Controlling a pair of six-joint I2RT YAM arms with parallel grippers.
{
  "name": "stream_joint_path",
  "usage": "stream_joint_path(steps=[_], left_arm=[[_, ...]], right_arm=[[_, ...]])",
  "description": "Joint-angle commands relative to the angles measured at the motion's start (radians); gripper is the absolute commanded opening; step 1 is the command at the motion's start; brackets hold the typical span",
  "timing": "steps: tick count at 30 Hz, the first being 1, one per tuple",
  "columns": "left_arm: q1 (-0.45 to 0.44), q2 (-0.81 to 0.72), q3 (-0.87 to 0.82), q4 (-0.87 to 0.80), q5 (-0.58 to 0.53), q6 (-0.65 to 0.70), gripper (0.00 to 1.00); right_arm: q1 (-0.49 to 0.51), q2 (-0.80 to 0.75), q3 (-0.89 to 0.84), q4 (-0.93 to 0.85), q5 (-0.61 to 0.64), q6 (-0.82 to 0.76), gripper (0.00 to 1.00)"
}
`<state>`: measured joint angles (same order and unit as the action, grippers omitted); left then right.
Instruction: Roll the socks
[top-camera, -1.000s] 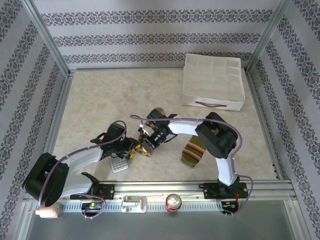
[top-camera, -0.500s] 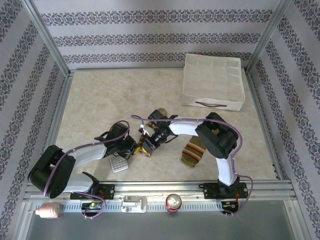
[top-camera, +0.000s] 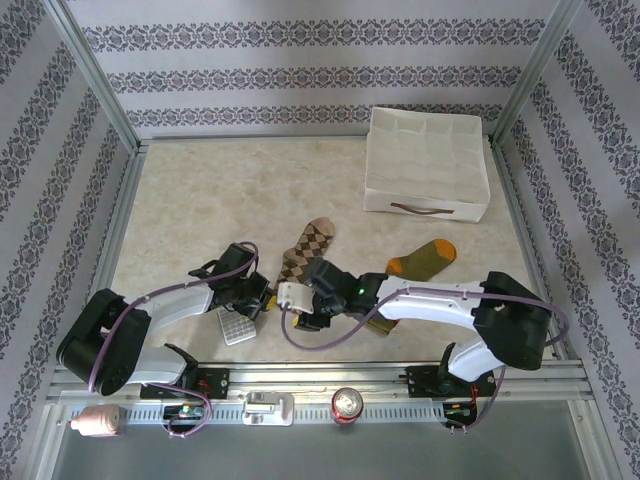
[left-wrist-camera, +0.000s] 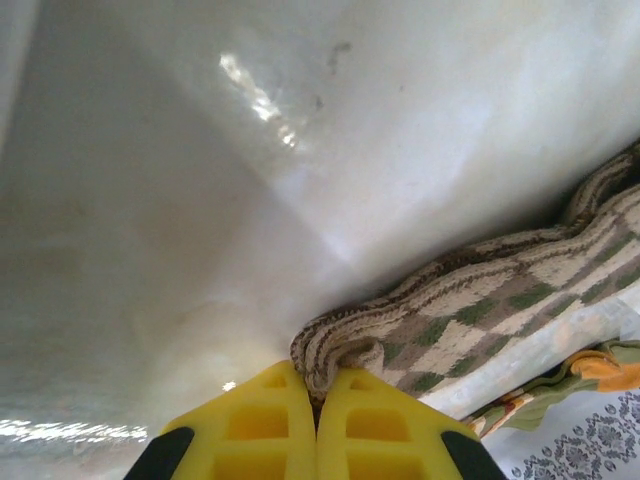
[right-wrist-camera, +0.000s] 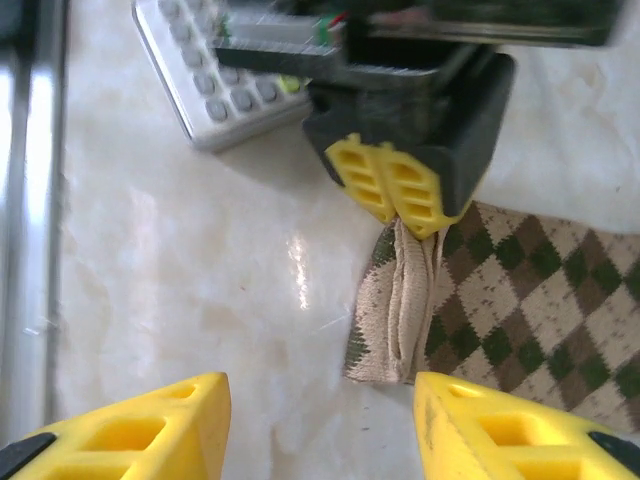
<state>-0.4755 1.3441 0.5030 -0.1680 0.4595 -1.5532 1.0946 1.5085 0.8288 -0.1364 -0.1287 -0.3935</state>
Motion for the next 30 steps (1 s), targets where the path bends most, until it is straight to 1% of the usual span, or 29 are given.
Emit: stream_joint_path(steps=[1,3,5,10,13,15,18,20,22,24,26,29,30], left_arm=[[0.024,0.032,0.008,-0.151,-0.012,0.003,0.0],[0.028,0.042,0.012,-0.151,-0.006,0.009,0.0],[0.031,0.056,0.018,-0.15,0.002,0.017,0.0],[0.036,0.082,0.031,-0.144,0.008,0.029,0.0],[0.039,0.086,0.035,-0.142,0.012,0.036,0.0],[0.042,0.086,0.038,-0.146,0.015,0.043,0.0],[0.046,0.086,0.035,-0.146,0.018,0.052,0.0],[0.049,0.088,0.033,-0.14,0.024,0.055,0.0],[0.053,0.09,0.033,-0.134,0.03,0.059,0.0],[0.058,0.091,0.035,-0.134,0.033,0.064,0.0],[0.065,0.085,0.041,-0.137,0.035,0.071,0.0],[0.079,0.066,0.05,-0.137,0.038,0.078,0.0],[0.084,0.057,0.052,-0.133,0.043,0.076,0.03]], right_arm=[[0.051,0.046,-0.029,0.078,0.285,-0.214,0.5],[0.084,0.081,-0.027,0.138,0.357,-0.278,0.51],[0.106,0.116,-0.015,0.179,0.392,-0.318,0.51],[0.133,0.208,0.024,0.203,0.412,-0.339,0.5],[0.134,0.259,0.036,0.213,0.448,-0.324,0.48],[0.132,0.291,0.041,0.236,0.492,-0.322,0.44],[0.123,0.331,0.061,0.244,0.523,-0.313,0.4],[0.116,0.353,0.076,0.228,0.518,-0.297,0.33],[0.108,0.368,0.092,0.203,0.509,-0.271,0.19],[0.105,0.37,0.096,0.178,0.492,-0.245,0.09],[0.095,0.36,0.098,0.149,0.468,-0.21,0.01],[0.067,0.336,0.105,0.068,0.354,-0.139,0.0],[0.055,0.324,0.105,0.051,0.314,-0.114,0.0]])
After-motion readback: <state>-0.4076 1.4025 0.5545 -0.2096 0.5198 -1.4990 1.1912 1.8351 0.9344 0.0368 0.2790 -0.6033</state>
